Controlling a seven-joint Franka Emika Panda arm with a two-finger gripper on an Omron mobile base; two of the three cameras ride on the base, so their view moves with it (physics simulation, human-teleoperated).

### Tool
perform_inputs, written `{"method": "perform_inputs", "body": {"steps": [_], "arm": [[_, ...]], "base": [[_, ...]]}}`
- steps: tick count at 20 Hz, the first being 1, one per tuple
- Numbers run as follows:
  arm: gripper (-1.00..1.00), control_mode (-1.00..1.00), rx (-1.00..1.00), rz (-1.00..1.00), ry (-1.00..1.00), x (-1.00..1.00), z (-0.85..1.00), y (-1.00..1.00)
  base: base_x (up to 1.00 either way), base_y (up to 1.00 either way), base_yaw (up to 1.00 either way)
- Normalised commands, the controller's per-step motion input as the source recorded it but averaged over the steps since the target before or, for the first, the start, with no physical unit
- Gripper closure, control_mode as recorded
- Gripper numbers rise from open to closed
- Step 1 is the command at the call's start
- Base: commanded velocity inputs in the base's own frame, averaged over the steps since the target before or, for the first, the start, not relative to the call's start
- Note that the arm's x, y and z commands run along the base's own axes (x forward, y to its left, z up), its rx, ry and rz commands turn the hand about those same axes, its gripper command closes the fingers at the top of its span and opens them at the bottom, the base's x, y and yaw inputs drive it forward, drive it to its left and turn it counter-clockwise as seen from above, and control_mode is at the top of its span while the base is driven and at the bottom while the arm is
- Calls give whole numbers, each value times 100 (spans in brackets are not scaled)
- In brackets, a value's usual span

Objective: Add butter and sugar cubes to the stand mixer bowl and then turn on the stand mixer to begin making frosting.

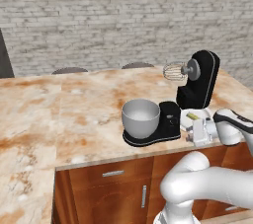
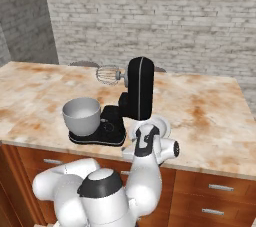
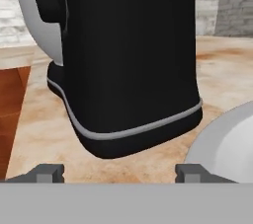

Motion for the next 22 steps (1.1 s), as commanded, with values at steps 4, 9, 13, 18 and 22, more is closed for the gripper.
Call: {"method": "perform_inputs", "body": {"steps": [4,9,13,18,22], "arm": [[-100,-100,0,0,0,9,-17,-10],[-100,-100,0,0,0,0,-15,-36],[100,-100,0,0,0,0,-26,-40],[100,-100,0,0,-1,0,-31,-38],[100,-100,0,0,-7,-14,-30,-58]], "base": [[0,0,0],[0,0,0],[0,0,0],[0,0,0],[0,0,0]]}}
